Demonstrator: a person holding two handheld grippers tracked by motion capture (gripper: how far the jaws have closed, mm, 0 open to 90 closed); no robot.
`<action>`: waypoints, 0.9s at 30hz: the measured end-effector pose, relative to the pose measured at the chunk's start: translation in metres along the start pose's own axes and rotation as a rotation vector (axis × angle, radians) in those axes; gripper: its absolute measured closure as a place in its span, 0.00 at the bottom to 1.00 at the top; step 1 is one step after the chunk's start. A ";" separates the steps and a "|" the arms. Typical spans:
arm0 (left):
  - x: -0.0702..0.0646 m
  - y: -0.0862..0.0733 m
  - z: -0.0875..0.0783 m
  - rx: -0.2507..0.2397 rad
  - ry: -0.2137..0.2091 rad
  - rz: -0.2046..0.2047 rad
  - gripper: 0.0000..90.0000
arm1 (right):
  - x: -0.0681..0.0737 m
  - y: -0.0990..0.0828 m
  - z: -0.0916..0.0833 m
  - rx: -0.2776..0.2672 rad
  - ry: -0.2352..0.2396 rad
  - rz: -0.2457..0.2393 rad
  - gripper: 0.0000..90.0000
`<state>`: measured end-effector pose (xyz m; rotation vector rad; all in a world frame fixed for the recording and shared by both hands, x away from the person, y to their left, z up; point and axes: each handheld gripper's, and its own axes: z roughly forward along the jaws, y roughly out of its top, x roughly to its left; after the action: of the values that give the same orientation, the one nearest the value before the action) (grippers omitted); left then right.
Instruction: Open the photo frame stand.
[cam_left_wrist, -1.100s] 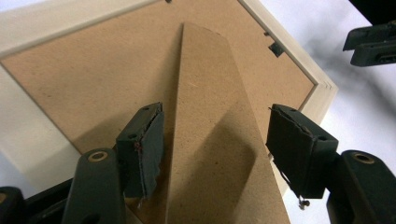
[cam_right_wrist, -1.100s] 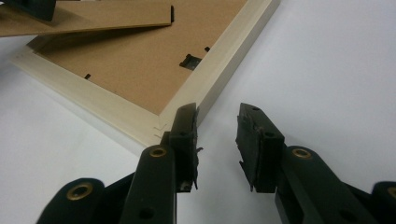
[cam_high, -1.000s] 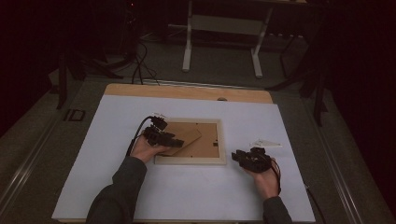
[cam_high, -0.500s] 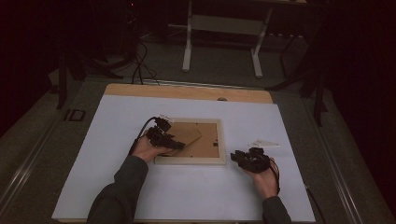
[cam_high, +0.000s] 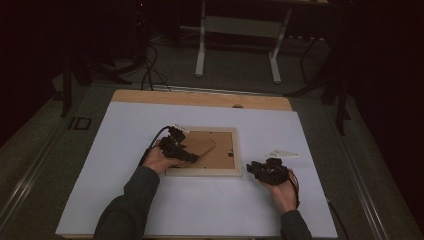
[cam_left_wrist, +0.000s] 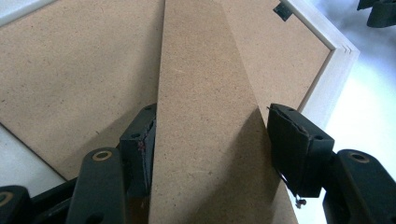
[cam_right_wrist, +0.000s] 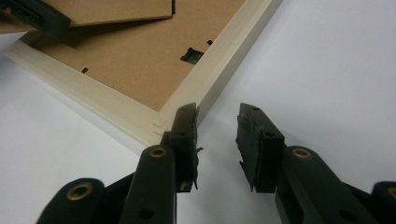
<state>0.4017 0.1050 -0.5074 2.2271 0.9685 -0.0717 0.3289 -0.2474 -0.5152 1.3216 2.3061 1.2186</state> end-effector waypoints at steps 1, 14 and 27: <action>-0.001 0.000 0.000 0.000 0.005 0.008 0.44 | 0.001 0.000 0.000 0.001 0.000 -0.001 0.75; -0.008 0.000 0.000 0.005 0.064 0.055 0.44 | 0.005 0.020 0.004 0.005 0.000 -0.037 0.75; -0.020 0.001 -0.004 -0.024 0.129 0.132 0.44 | 0.002 0.064 0.019 0.043 -0.014 -0.065 0.74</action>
<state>0.3871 0.0951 -0.4977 2.2900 0.8826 0.1440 0.3775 -0.2196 -0.4789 1.2549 2.3586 1.1425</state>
